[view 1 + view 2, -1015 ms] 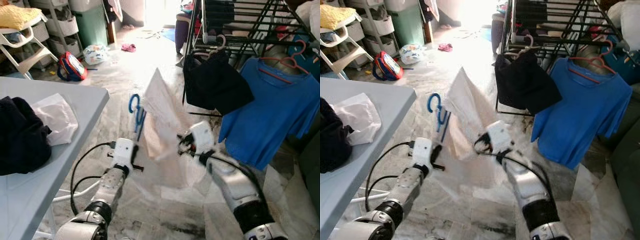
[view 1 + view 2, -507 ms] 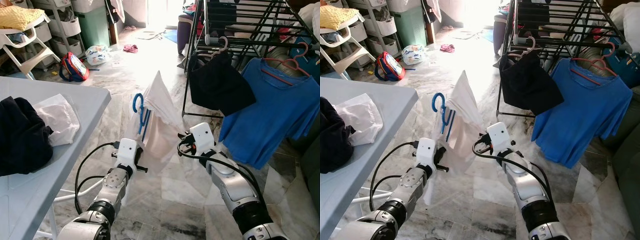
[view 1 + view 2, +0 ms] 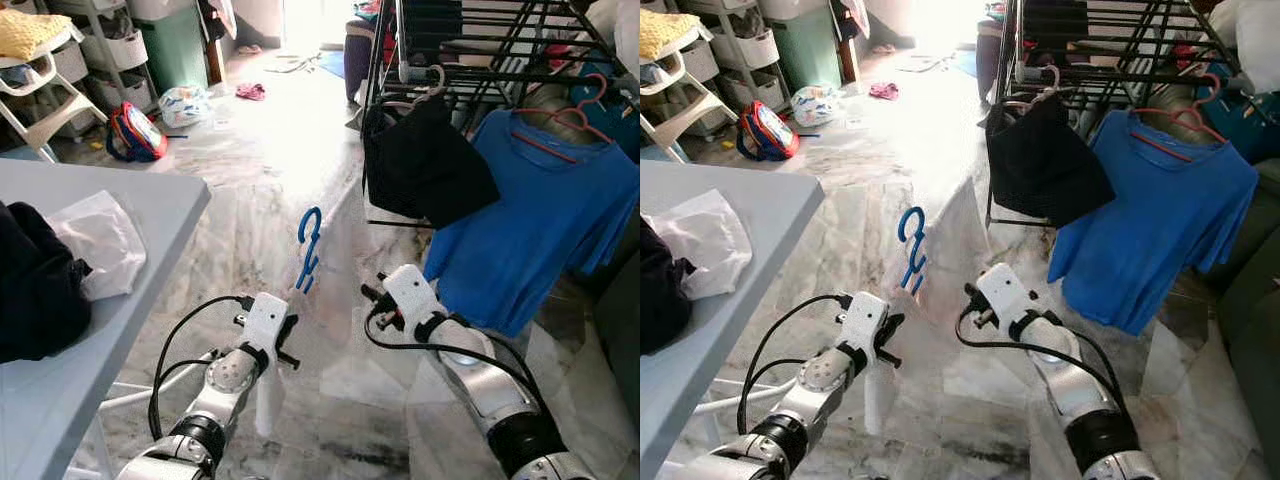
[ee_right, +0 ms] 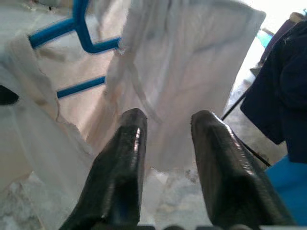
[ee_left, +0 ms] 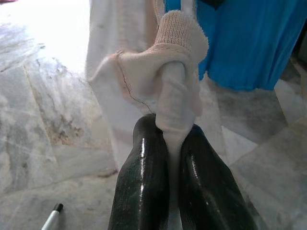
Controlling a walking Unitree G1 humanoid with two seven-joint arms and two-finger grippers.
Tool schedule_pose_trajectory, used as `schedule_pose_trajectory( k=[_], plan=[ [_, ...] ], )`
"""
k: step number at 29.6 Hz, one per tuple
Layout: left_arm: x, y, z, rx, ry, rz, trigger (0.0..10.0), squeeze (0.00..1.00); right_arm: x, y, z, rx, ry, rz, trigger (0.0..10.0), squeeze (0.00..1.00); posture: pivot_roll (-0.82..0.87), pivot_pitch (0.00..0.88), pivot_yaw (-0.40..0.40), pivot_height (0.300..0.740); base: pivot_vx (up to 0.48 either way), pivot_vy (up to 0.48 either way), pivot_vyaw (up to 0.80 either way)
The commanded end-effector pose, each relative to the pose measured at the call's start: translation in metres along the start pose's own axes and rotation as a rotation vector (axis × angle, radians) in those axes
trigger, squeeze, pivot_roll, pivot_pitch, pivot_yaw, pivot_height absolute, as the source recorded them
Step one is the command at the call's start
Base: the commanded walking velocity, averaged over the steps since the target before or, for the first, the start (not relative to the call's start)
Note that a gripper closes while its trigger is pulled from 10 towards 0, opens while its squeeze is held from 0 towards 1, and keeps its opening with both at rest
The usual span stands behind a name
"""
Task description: Hang hanger
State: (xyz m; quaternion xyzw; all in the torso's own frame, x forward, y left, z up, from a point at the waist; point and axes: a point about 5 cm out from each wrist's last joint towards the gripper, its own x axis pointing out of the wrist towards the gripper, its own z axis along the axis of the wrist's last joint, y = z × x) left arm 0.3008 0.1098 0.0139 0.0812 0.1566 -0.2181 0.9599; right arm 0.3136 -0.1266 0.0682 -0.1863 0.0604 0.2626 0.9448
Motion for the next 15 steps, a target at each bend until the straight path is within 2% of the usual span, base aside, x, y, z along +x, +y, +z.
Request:
schedule_pose_trajectory(
  k=[1,4,5,7,10,12,15],
  plan=[
    [-0.002,-0.003,-0.005,0.003,0.008,-0.01,10.0,0.0,-0.004,0.006,-0.011,0.009,0.012,-0.013,10.0,1.0,-0.03,0.092,-0.002,0.74,0.0,0.0,0.0],
    [-0.004,-0.004,-0.009,-0.005,0.019,-0.009,10.0,0.0,-0.005,0.008,-0.015,0.016,0.018,-0.031,10.0,1.0,-0.03,0.089,-0.002,0.74,0.0,0.0,0.0],
    [-0.008,-0.007,-0.019,-0.034,0.045,-0.003,10.0,0.0,-0.009,0.008,-0.028,0.051,0.036,-0.11,10.0,1.0,-0.03,0.085,-0.002,0.74,0.0,0.0,0.0],
    [-0.009,-0.007,-0.02,-0.037,0.047,-0.002,10.0,0.0,-0.01,0.008,-0.029,0.06,0.039,-0.122,10.0,1.0,-0.03,0.085,-0.002,0.74,0.0,0.0,0.0],
    [-0.015,-0.005,-0.034,-0.087,0.113,0.05,10.0,0.0,-0.019,0.002,-0.048,0.16,0.088,-0.27,10.0,1.0,-0.02,0.081,-0.004,0.74,0.0,0.0,0.0],
    [-0.018,-0.004,-0.04,-0.119,0.145,0.063,10.0,0.0,-0.023,0.002,-0.057,0.15,0.124,-0.306,10.0,1.0,-0.02,0.078,-0.005,0.74,0.0,0.0,0.0],
    [-0.025,-0.003,-0.052,-0.109,0.196,0.077,10.0,0.0,-0.034,0.004,-0.076,0.199,0.208,-0.372,10.0,1.0,-0.02,0.072,-0.006,0.74,0.0,0.0,0.0]
  ],
)
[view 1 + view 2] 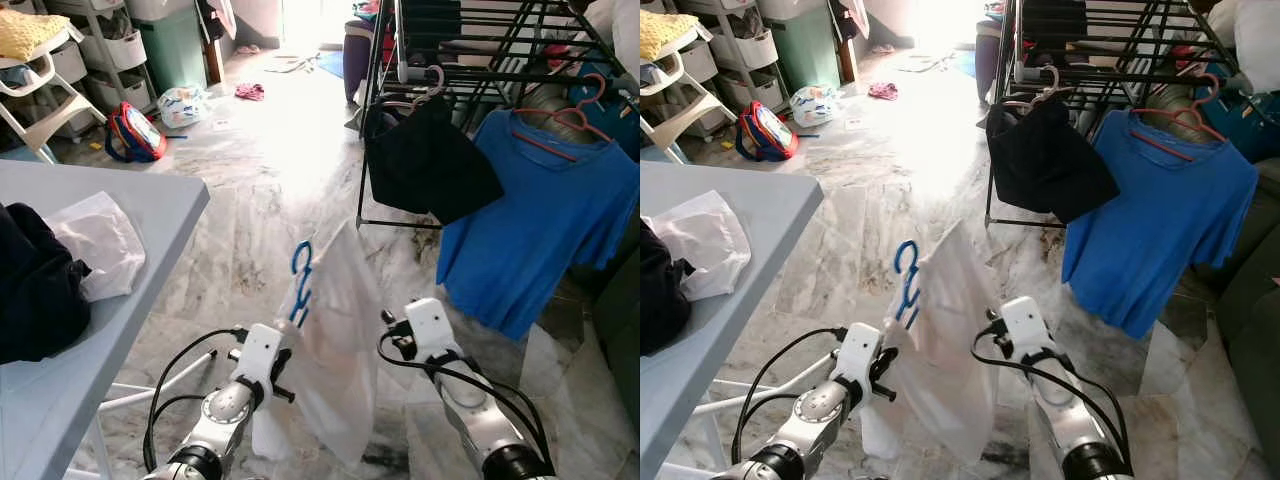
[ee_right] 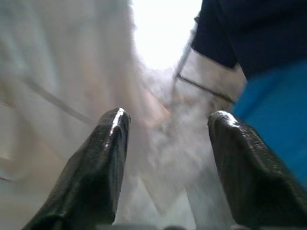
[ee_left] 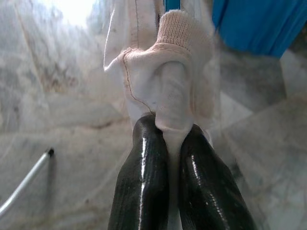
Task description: Hang hanger
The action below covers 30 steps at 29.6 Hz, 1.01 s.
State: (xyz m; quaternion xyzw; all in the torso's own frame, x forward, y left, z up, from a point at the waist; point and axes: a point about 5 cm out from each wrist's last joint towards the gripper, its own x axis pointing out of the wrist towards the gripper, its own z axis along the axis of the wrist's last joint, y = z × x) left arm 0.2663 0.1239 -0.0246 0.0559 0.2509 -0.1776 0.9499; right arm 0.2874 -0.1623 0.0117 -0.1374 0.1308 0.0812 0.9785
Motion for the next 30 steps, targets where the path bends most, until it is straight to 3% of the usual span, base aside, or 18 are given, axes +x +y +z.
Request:
schedule_pose_trajectory(
  k=[1,3,8,16,20,22,23,24,25,30],
  plan=[
    [-0.002,0.004,-0.004,-0.01,0.015,0.026,10.0,0.0,-0.004,-0.003,-0.011,0.031,0.037,-0.041,10.0,1.0,-0.02,0.072,-0.006,0.74,0.0,0.0,0.0],
    [-0.007,0.008,-0.018,-0.033,0.074,0.062,10.0,0.0,-0.013,-0.004,-0.033,0.096,0.149,-0.093,10.0,1.0,-0.02,0.067,-0.007,0.74,0.0,0.0,0.0],
    [-0.013,0.014,-0.029,-0.039,0.132,0.098,10.0,0.0,-0.026,0.001,-0.058,0.147,0.292,-0.099,10.0,1.0,-0.02,0.063,-0.007,0.74,0.0,0.0,0.0],
    [-0.017,0.018,-0.038,-0.015,0.187,0.105,10.0,0.0,-0.047,0.021,-0.086,0.045,0.428,0.036,10.0,1.0,-0.01,0.054,-0.001,0.74,0.0,0.0,0.0],
    [-0.019,0.018,-0.043,-0.092,0.205,0.129,10.0,0.0,-0.056,0.03,-0.095,0.062,0.474,0.071,10.0,1.0,-0.01,0.051,0.0,0.74,0.0,0.0,0.0],
    [-0.021,0.019,-0.046,-0.098,0.219,0.137,10.0,0.0,-0.061,0.034,-0.101,0.045,0.509,0.087,10.0,0.84,-0.01,0.049,-0.001,0.74,0.0,0.0,0.0],
    [-0.022,0.019,-0.048,-0.094,0.228,0.139,10.0,0.0,-0.064,0.036,-0.104,0.047,0.528,0.093,10.0,0.39,-0.01,0.048,-0.003,0.74,0.0,0.0,0.0],
    [-0.023,0.019,-0.05,-0.092,0.239,0.141,10.0,0.0,-0.066,0.038,-0.106,0.049,0.547,0.103,10.0,0.05,-0.01,0.047,-0.004,0.74,0.0,0.0,0.0],
    [-0.023,0.02,-0.051,-0.092,0.246,0.141,10.0,0.0,-0.066,0.038,-0.106,0.041,0.546,0.109,10.0,0.0,-0.01,0.047,-0.003,0.74,0.0,0.0,0.0],
    [-0.026,0.02,-0.056,-0.076,0.282,0.144,10.0,0.0,-0.062,0.035,-0.104,0.049,0.552,0.101,10.0,0.0,-0.01,0.045,-0.001,0.74,0.0,0.0,0.0]
  ],
)
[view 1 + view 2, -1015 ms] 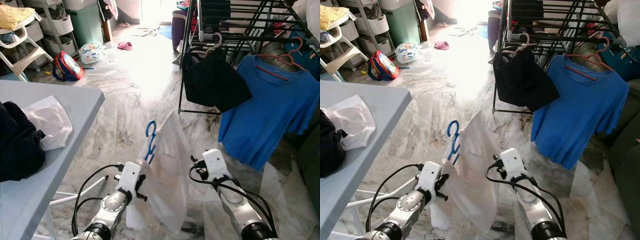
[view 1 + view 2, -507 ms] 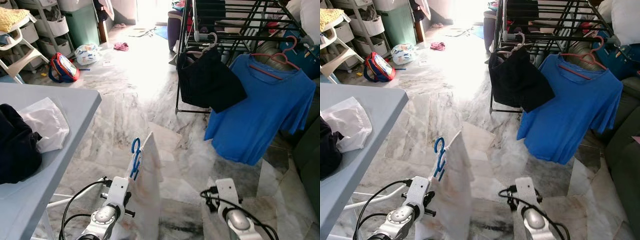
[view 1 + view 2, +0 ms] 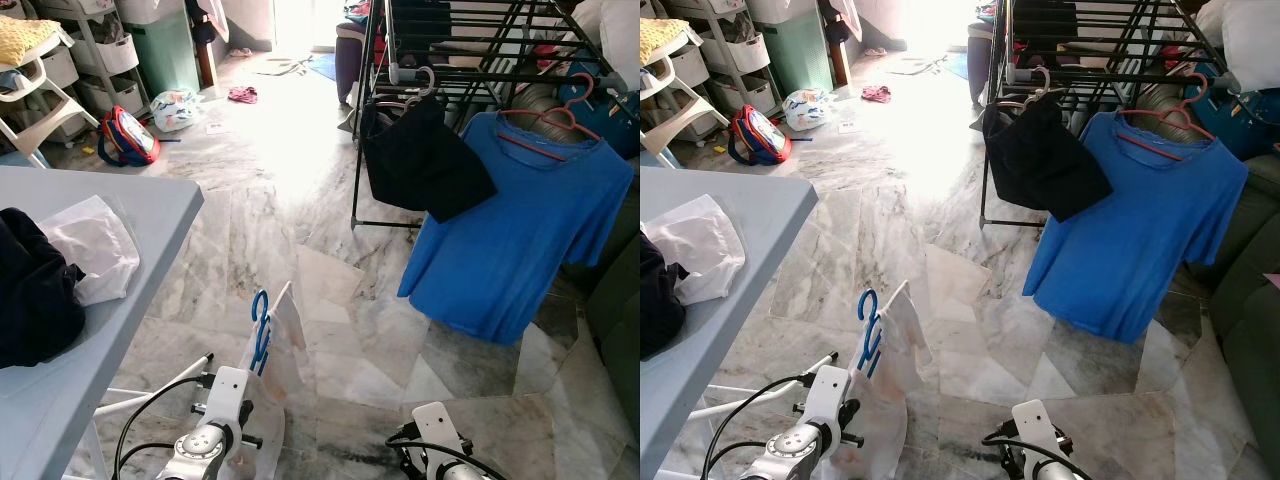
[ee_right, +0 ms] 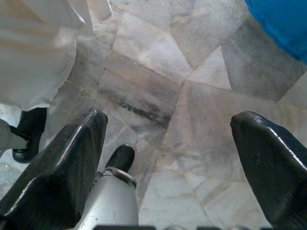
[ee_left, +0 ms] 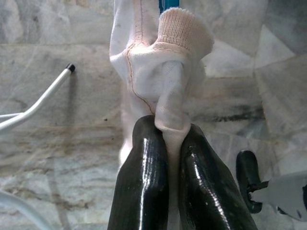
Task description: Hang hanger
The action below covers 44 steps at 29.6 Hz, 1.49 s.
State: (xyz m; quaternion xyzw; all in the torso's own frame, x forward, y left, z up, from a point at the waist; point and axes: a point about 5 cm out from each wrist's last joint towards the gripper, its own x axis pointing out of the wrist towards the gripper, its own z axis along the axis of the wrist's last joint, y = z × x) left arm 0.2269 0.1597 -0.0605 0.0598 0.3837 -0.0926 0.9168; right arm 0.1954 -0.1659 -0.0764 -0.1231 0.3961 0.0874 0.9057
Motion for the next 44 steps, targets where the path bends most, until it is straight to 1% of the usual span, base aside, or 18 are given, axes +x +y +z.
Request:
schedule_pose_trajectory(
  k=[1,6,12,16,18,23,25,27,29,31,32,34,36,44],
  plan=[
    [0.0,0.001,0.0,0.003,0.001,0.006,10.0,0.0,0.001,-0.001,0.002,0.0,0.012,-0.002,10.0,0.0,-0.01,0.045,-0.001,0.74,0.0,0.0,0.0],
    [0.0,-0.004,-0.001,0.02,0.011,-0.004,10.0,0.0,0.005,0.0,0.01,-0.027,0.031,-0.01,10.0,0.0,-0.01,0.044,0.003,0.74,0.0,0.0,0.0],
    [0.0,-0.006,-0.004,0.027,0.026,-0.006,10.0,0.0,0.005,0.004,0.009,-0.027,0.05,0.001,10.0,0.0,-0.01,0.044,0.003,0.74,0.0,0.0,0.0],
    [0.0,-0.005,-0.007,0.024,0.04,0.007,10.0,0.0,0.005,0.003,0.007,-0.013,0.062,0.0,10.0,0.0,-0.01,0.044,0.005,0.74,0.0,0.0,0.0],
    [-0.001,-0.004,-0.008,0.021,0.047,0.013,10.0,0.0,0.005,0.003,0.008,0.003,0.064,0.001,10.0,0.0,0.0,0.044,0.005,0.74,0.0,0.0,0.0],
    [-0.001,-0.001,-0.01,0.007,0.055,0.028,10.0,0.0,0.008,-0.004,0.021,0.136,0.035,-0.033,10.0,0.0,0.0,0.055,-0.003,0.74,0.0,0.0,0.0],
    [-0.001,0.001,-0.009,-0.044,0.042,0.042,10.0,0.0,0.01,-0.01,0.032,0.195,-0.005,-0.058,10.0,0.0,0.0,0.062,-0.005,0.74,0.0,0.0,0.0],
    [-0.001,0.005,-0.002,-0.077,0.01,0.058,10.0,0.0,0.011,-0.016,0.04,0.238,-0.053,-0.082,10.0,0.0,0.0,0.07,-0.005,0.74,0.0,0.0,0.0],
    [0.001,0.005,0.006,-0.116,-0.025,0.059,10.0,0.0,0.005,-0.029,0.031,0.286,-0.106,-0.114,10.0,0.0,0.0,0.086,-0.007,0.74,0.0,0.0,0.0],
    [0.001,0.004,0.007,-0.113,-0.03,0.057,10.0,0.0,0.004,-0.032,0.03,0.291,-0.116,-0.122,10.0,0.0,0.0,0.089,-0.006,0.74,0.0,0.0,0.0],
    [0.002,0.003,0.01,-0.116,-0.036,0.053,10.0,0.0,0.004,-0.037,0.033,0.308,-0.142,-0.133,10.0,0.0,0.0,0.101,-0.006,0.74,0.0,0.0,0.0],
    [0.003,0.0,0.014,-0.114,-0.047,0.041,10.0,0.0,0.004,-0.039,0.036,0.312,-0.149,-0.14,10.0,0.0,0.01,0.108,-0.009,0.74,0.0,0.0,0.0],
    [0.004,-0.002,0.019,-0.092,-0.063,0.027,10.0,0.0,0.005,-0.038,0.037,0.311,-0.147,-0.143,10.0,0.0,0.01,0.117,-0.014,0.74,0.0,0.0,0.0],
    [0.004,-0.002,0.019,-0.092,-0.063,0.027,10.0,0.0,0.005,-0.038,0.037,0.311,-0.147,-0.143,10.0,0.0,0.01,0.117,-0.014,0.74,0.0,0.0,0.0]
  ],
)
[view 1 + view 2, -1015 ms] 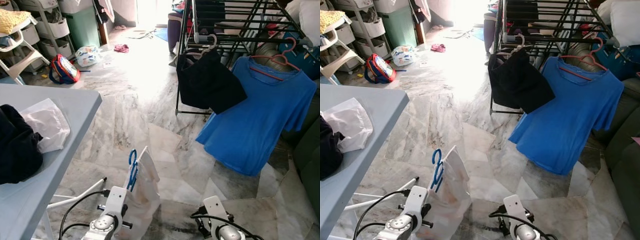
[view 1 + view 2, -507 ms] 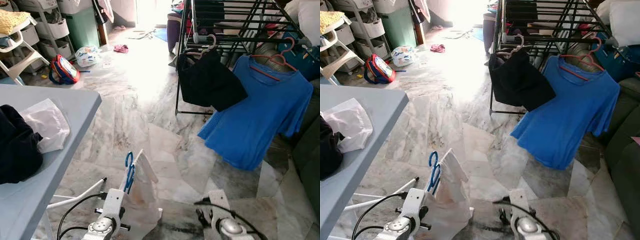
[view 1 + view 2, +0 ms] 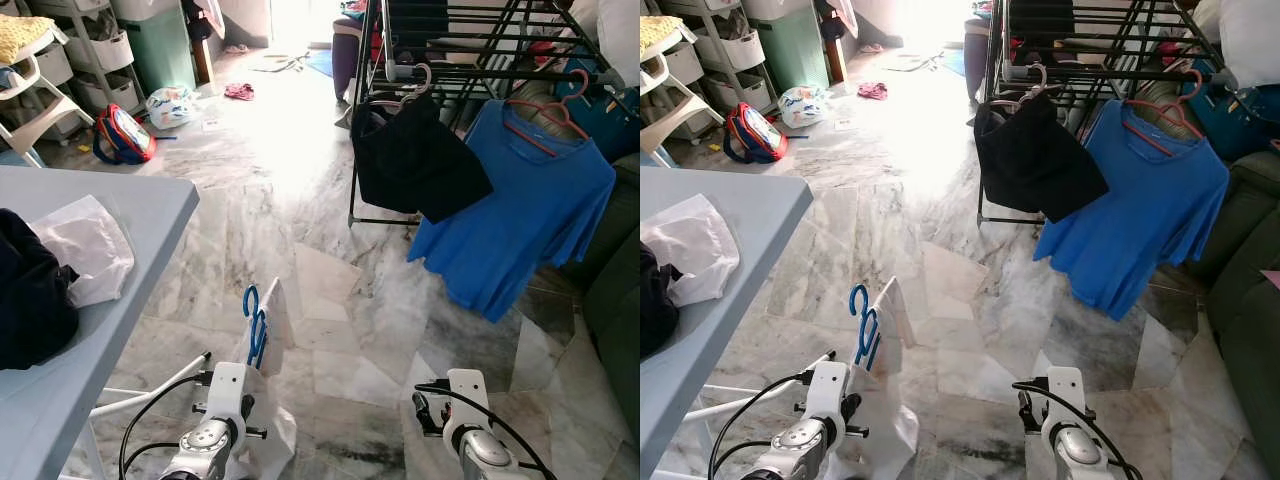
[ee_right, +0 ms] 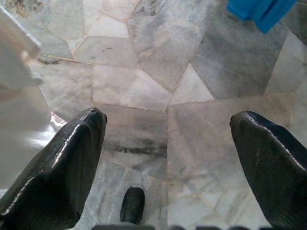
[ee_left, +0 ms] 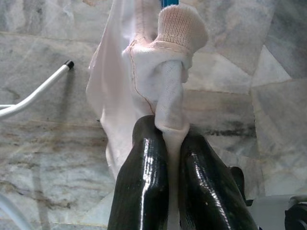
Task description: Hang hanger
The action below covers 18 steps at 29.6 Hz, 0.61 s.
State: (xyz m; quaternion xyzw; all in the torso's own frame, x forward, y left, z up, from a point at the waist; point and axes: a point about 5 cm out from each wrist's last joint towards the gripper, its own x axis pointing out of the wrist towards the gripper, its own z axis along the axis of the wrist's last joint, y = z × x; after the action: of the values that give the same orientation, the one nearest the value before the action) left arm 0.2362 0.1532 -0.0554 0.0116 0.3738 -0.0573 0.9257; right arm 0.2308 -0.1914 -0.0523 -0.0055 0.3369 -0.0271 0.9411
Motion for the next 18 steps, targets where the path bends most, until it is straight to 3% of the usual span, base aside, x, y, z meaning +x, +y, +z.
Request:
schedule_pose_trajectory(
  k=[1,18],
  plan=[
    [0.0011,0.0014,0.0081,0.023,-0.033,-0.006,10.0,0.0,0.001,0.0004,0.0044,0.008,-0.019,-0.004,10.0,0.0,0.01,0.117,-0.014,0.74,0.0,0.0,0.0],
    [0.0011,0.0014,0.0081,0.023,-0.033,-0.006,10.0,0.0,0.001,0.0004,0.0044,0.008,-0.019,-0.004,10.0,0.0,0.01,0.117,-0.014,0.74,0.0,0.0,0.0]
  ],
)
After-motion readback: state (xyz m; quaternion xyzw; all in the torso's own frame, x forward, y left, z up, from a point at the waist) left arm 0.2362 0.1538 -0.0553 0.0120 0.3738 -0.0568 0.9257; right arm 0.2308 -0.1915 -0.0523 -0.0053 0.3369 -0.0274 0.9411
